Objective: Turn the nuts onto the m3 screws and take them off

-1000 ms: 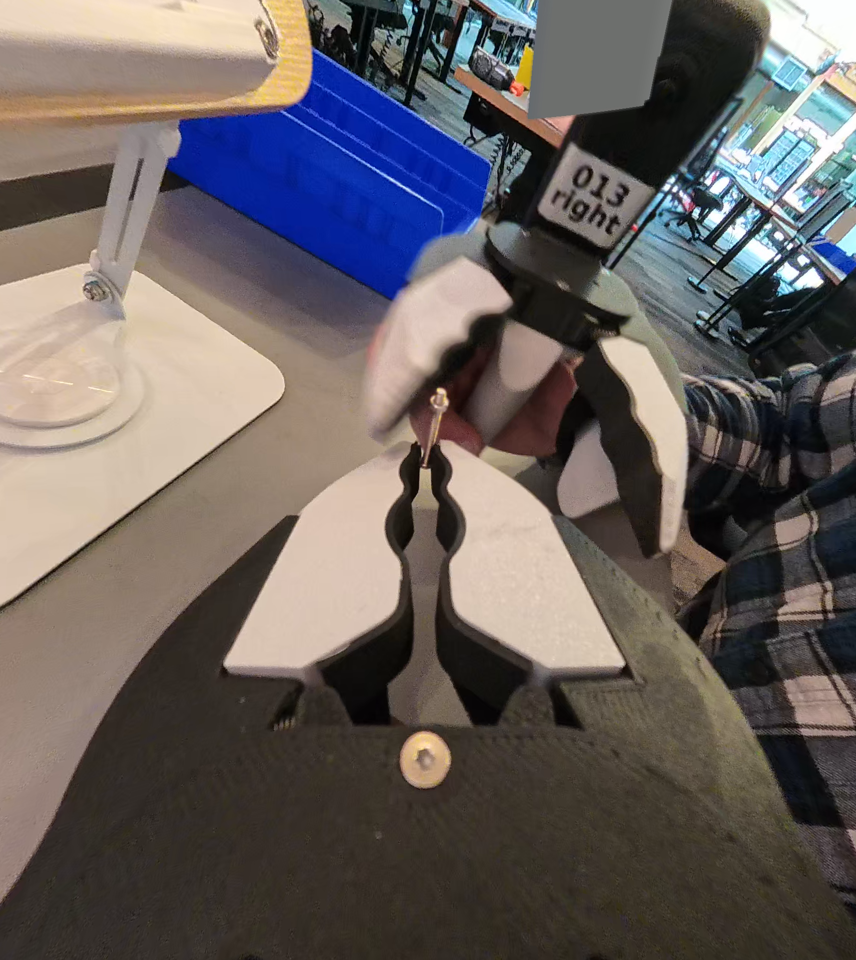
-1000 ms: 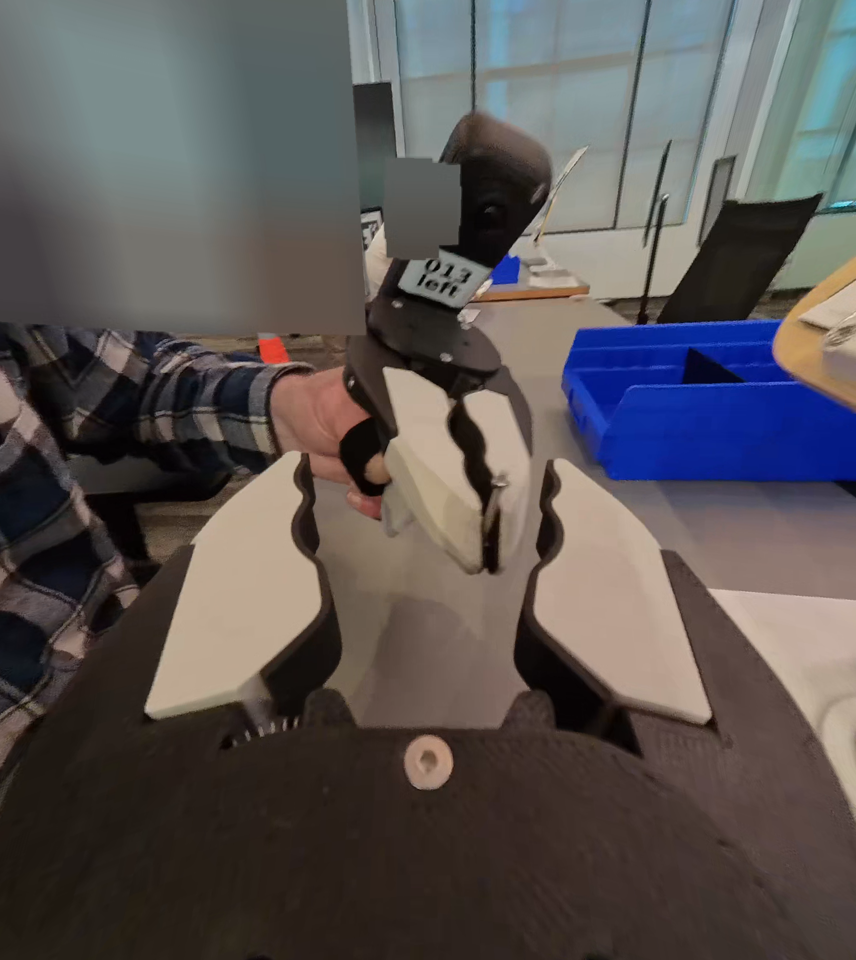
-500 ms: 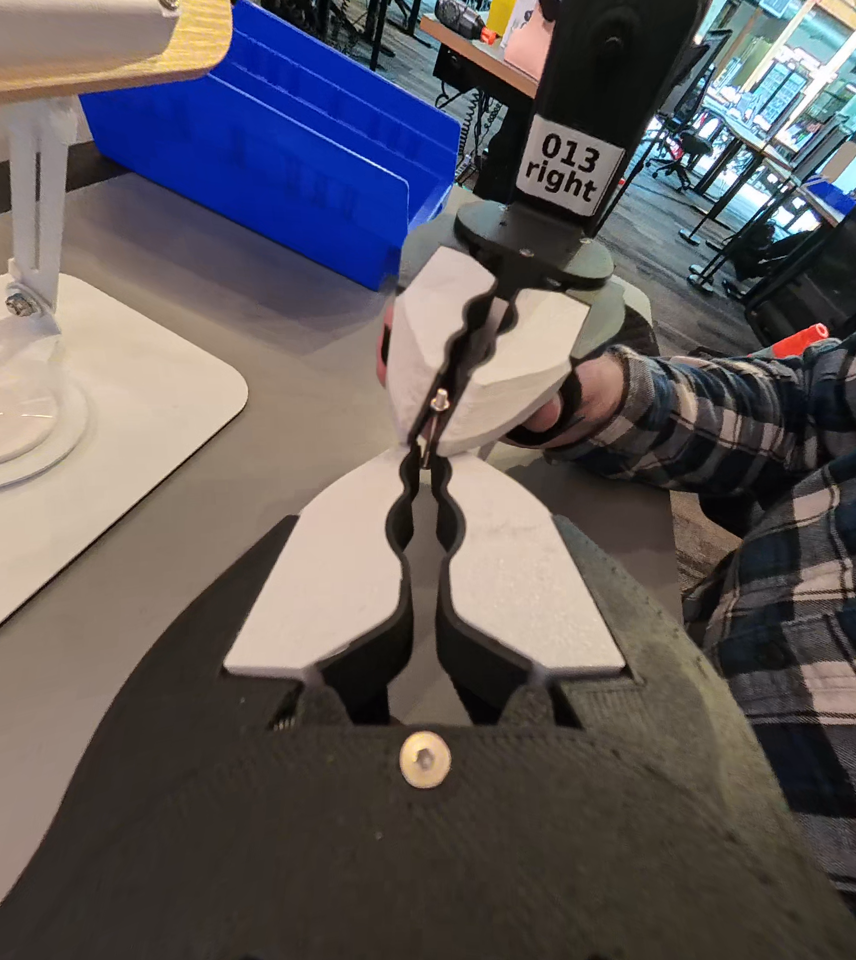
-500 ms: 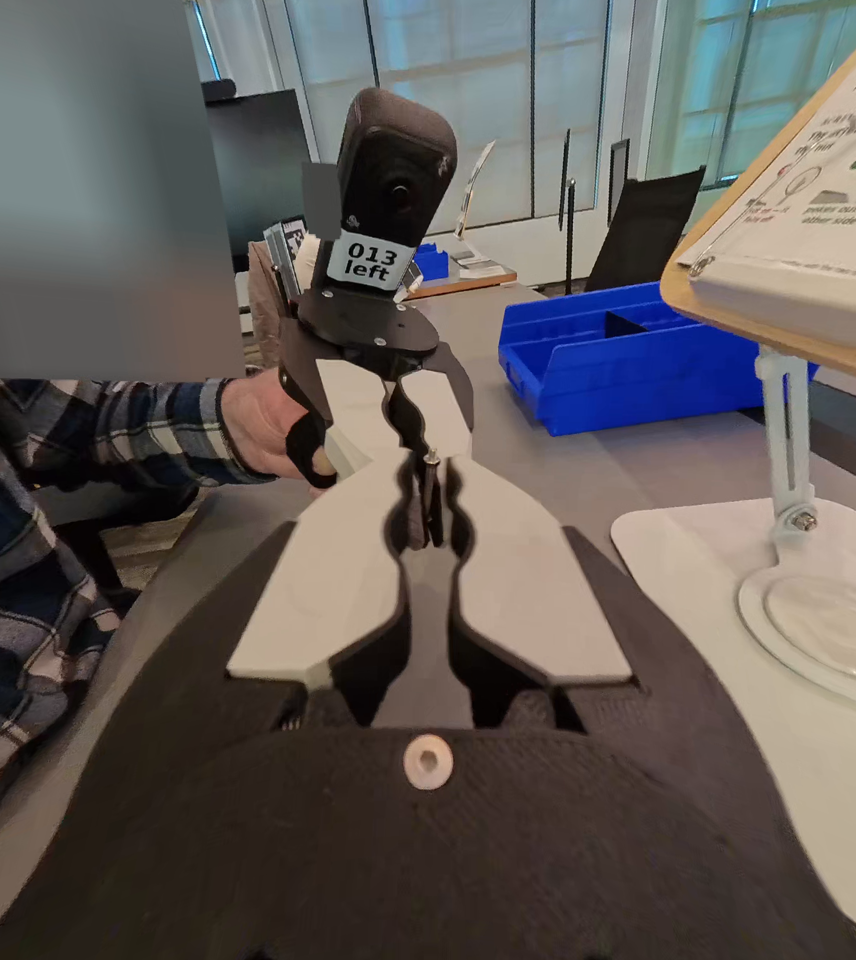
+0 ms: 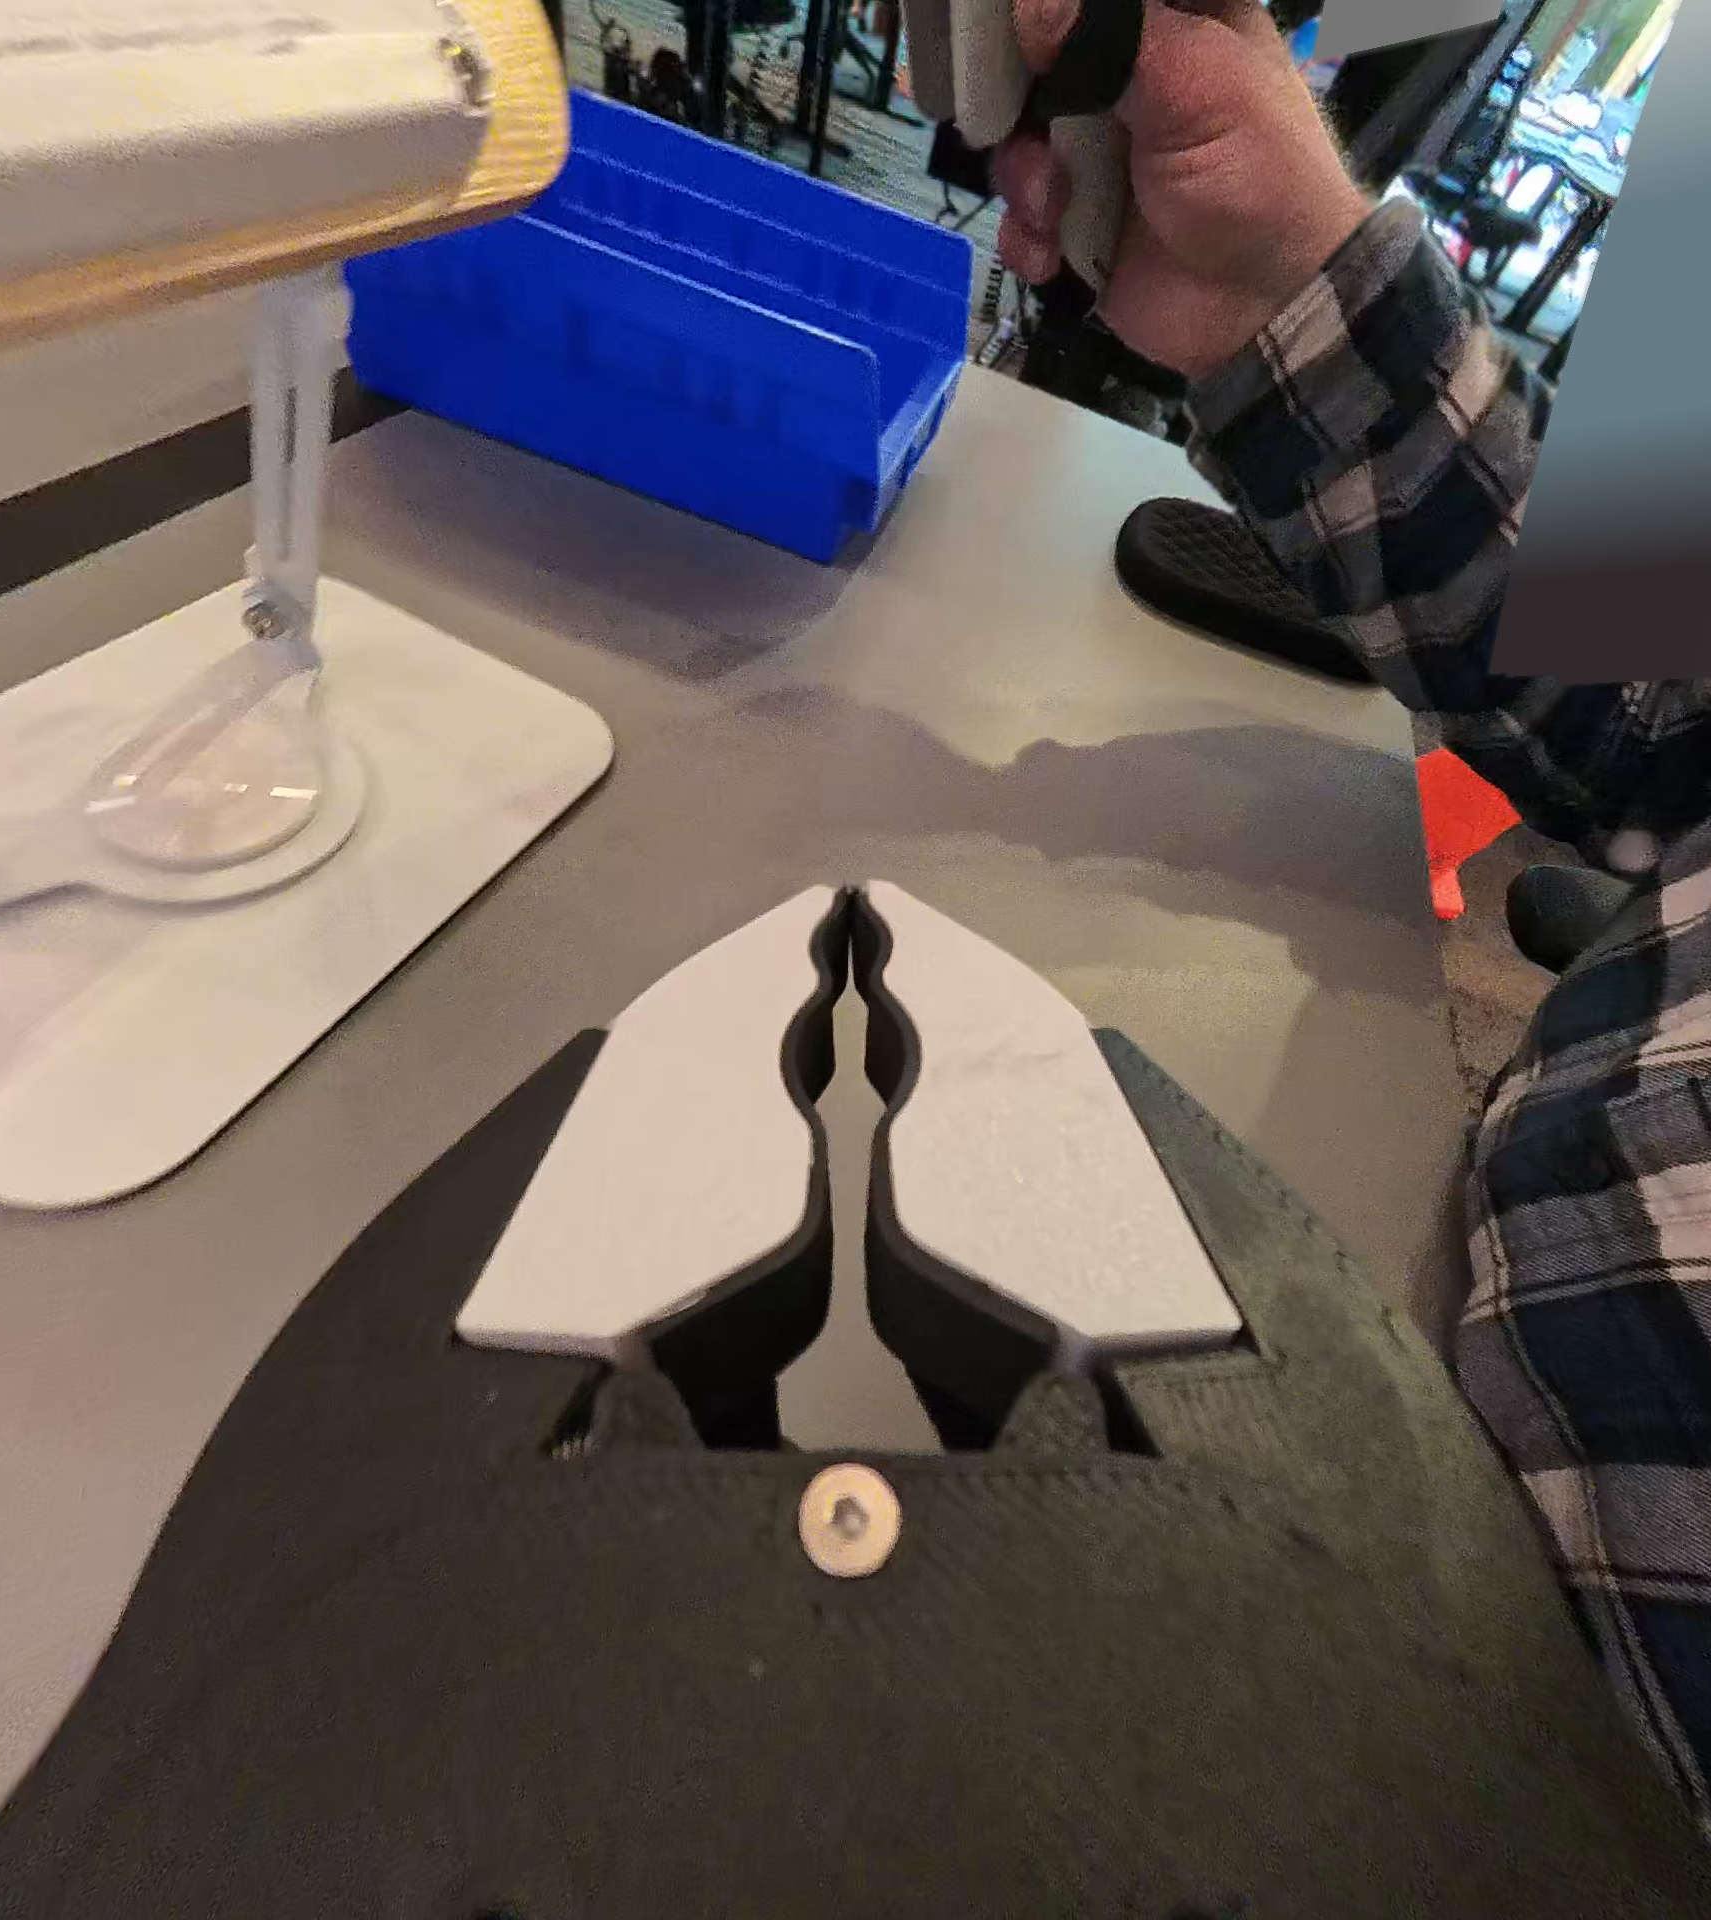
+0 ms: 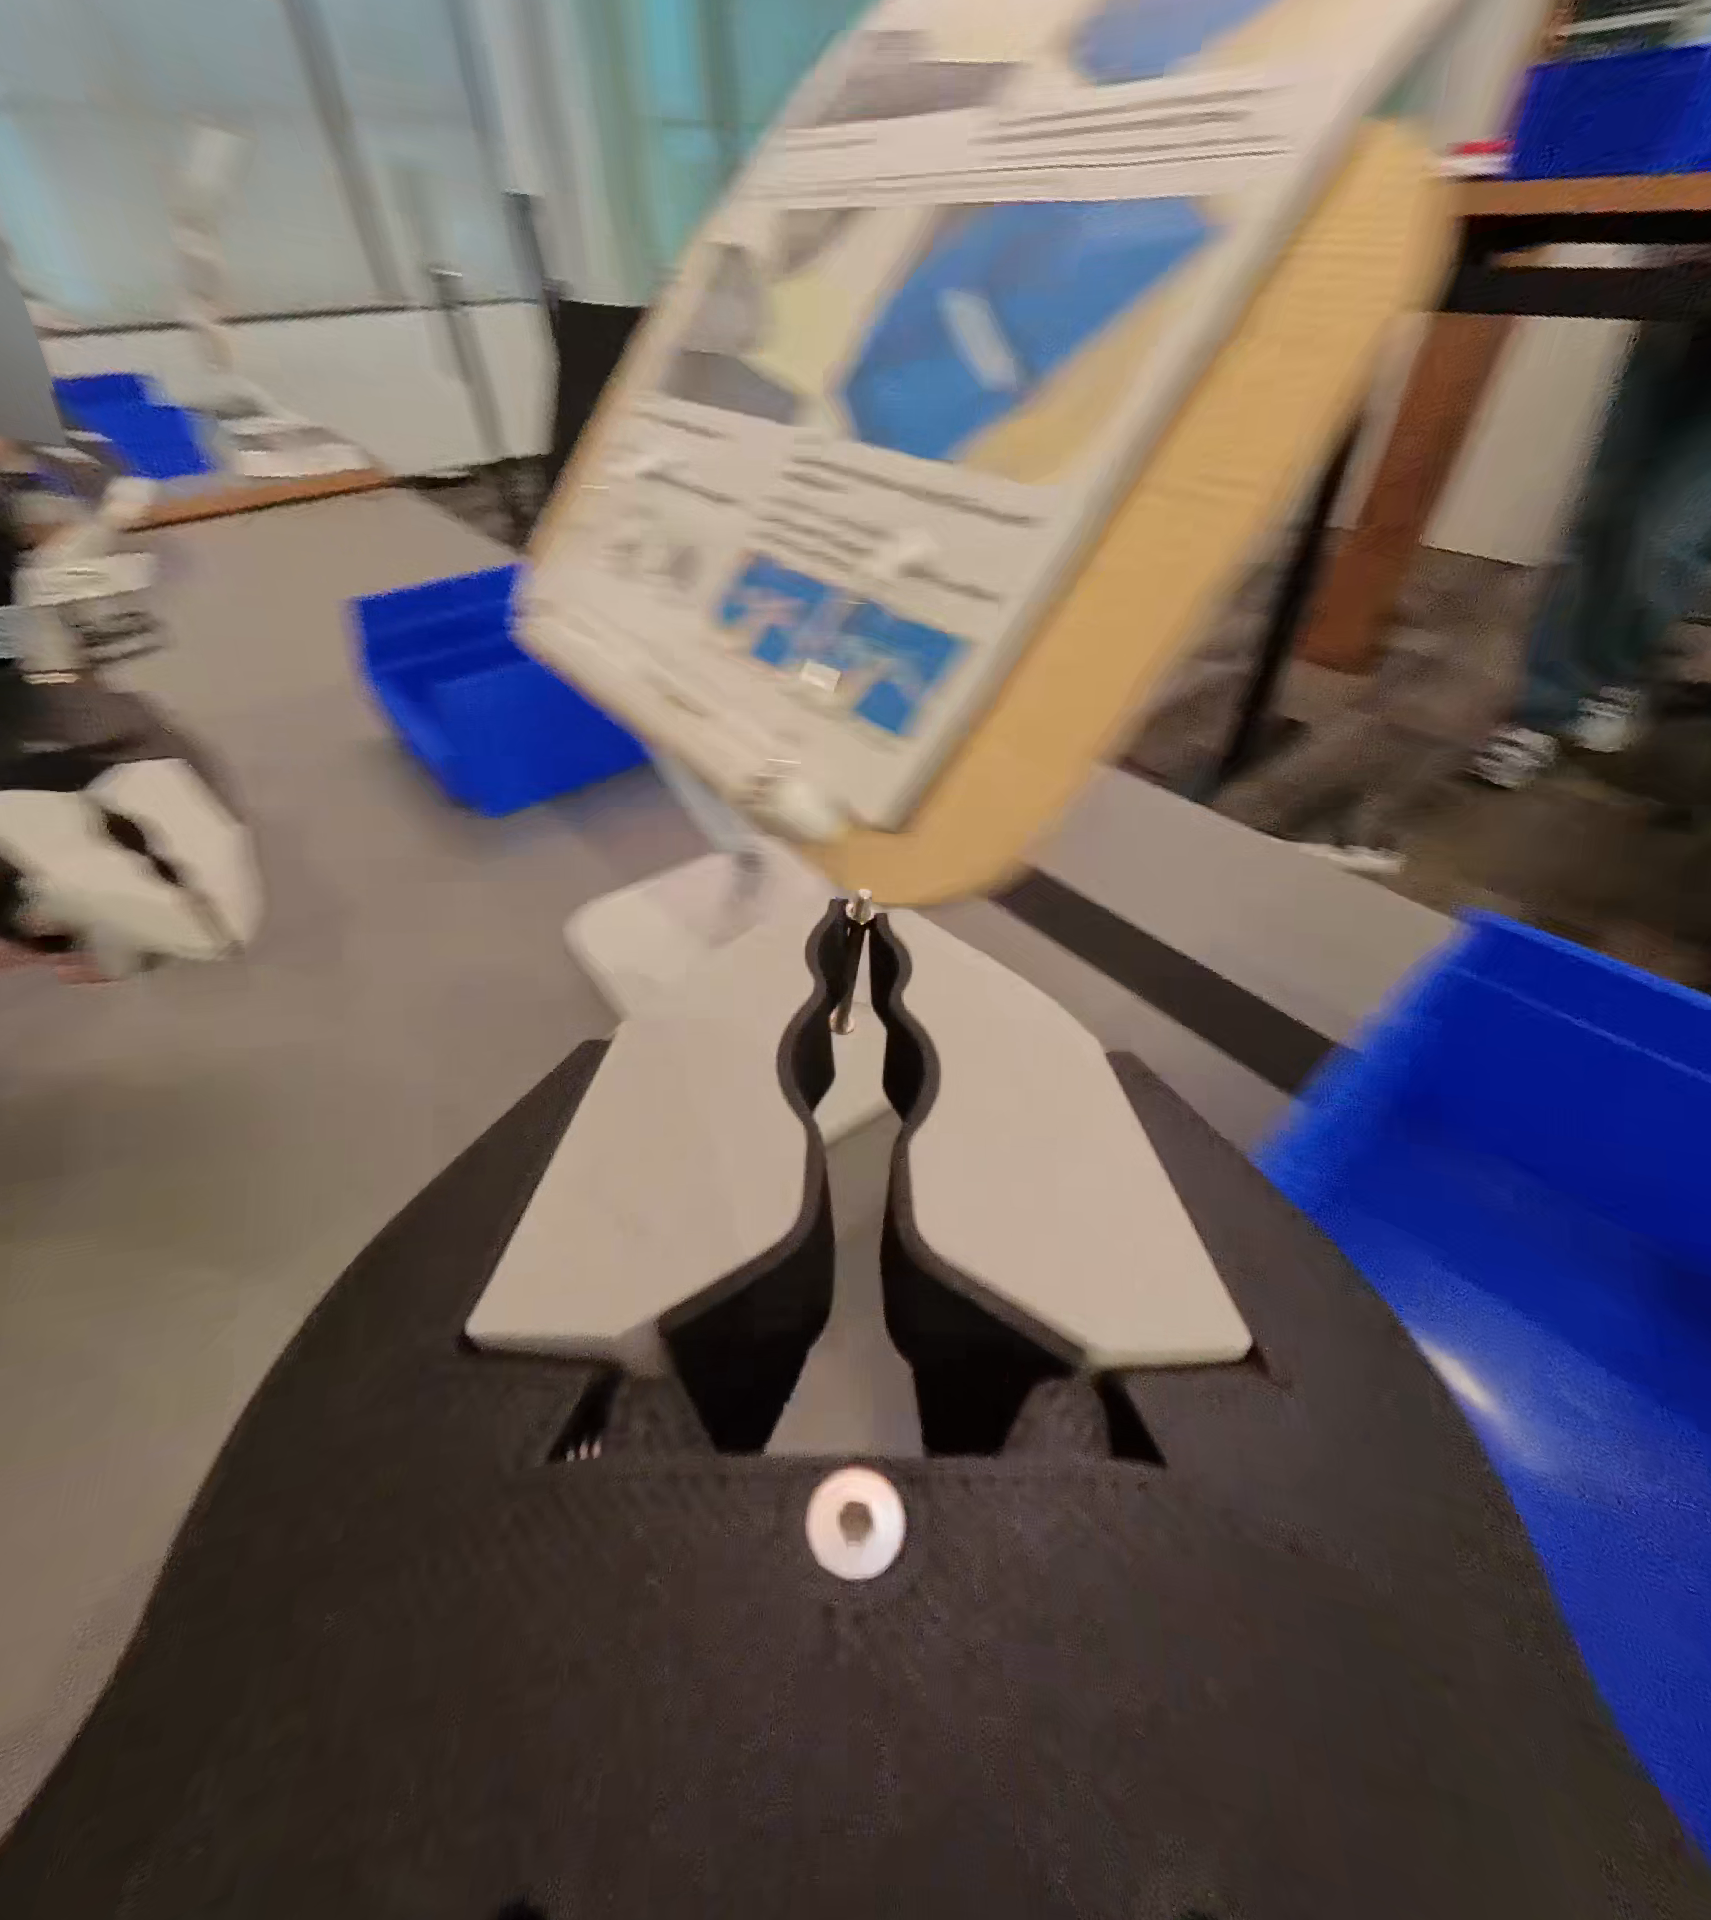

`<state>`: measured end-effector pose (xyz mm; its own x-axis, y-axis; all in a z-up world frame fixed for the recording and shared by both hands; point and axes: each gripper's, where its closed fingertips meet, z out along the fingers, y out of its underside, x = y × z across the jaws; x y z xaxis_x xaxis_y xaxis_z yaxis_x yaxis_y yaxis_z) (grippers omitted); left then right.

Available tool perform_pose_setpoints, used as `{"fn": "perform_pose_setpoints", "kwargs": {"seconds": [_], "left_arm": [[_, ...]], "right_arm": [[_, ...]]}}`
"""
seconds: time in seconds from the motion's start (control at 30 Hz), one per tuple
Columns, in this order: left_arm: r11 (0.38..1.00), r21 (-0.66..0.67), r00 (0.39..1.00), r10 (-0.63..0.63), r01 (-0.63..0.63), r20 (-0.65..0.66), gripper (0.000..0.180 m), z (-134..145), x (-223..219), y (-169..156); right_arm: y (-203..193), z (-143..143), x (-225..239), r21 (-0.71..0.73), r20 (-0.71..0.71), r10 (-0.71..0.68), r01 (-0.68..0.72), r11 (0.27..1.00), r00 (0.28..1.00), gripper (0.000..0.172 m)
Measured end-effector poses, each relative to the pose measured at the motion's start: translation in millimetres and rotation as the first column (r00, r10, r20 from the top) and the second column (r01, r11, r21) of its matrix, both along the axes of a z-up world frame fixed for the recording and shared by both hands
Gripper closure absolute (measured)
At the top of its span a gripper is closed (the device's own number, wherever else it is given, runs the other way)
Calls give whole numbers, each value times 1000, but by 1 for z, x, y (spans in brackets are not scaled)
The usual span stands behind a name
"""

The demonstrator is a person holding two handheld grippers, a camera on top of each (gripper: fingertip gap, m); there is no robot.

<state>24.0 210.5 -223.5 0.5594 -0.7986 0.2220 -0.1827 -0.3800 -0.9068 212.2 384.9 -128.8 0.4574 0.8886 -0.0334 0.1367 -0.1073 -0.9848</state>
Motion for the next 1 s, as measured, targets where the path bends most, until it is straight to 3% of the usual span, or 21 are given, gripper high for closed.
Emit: {"fn": "perform_pose_setpoints", "kwargs": {"seconds": [0.13, 0.23, 0.33, 0.47, 0.53, 0.6, 0.7, 0.87, 1.0], "left_arm": [[997, -18, 997, 78, -78, -16, 180, -8, -31, 3], [989, -7, 987, 150, -151, -64, 180, -12, -57, 8], [978, 15, 971, 209, -208, -116, 180, -13, -82, 11], [965, 10, 956, 261, -262, -133, 180, -12, -109, 15], [959, -3, 952, 279, -282, -128, 179, -12, -120, 16], [949, -15, 942, 311, -315, -127, 176, -11, -133, 18], [920, 10, 905, 389, -393, -171, 173, -4, -162, 21], [833, 164, 741, 547, -528, -390, 163, 18, -248, 40], [815, 152, 648, 544, -560, -532, 164, 22, -298, 69]], "right_arm": [[80, -54, 56, -218, 151, -177, 207, 954, 973, 167], [115, -110, 77, -330, 346, -209, 327, 885, 915, 167], [133, -157, 91, -432, 479, -184, 413, 802, 858, 167], [139, -193, 100, -523, 552, -140, 472, 710, 822, 166], [141, -201, 104, -510, 600, -131, 504, 697, 789, 161], [143, -200, 107, -483, 624, -152, 531, 696, 766, 129], [141, -175, 106, -404, 607, -216, 531, 745, 765, 129], [110, -105, 78, -200, 445, -310, 430, 880, 840, 139], [70, -85, 53, -101, 378, -286, 347, 933, 881, 144]]}}
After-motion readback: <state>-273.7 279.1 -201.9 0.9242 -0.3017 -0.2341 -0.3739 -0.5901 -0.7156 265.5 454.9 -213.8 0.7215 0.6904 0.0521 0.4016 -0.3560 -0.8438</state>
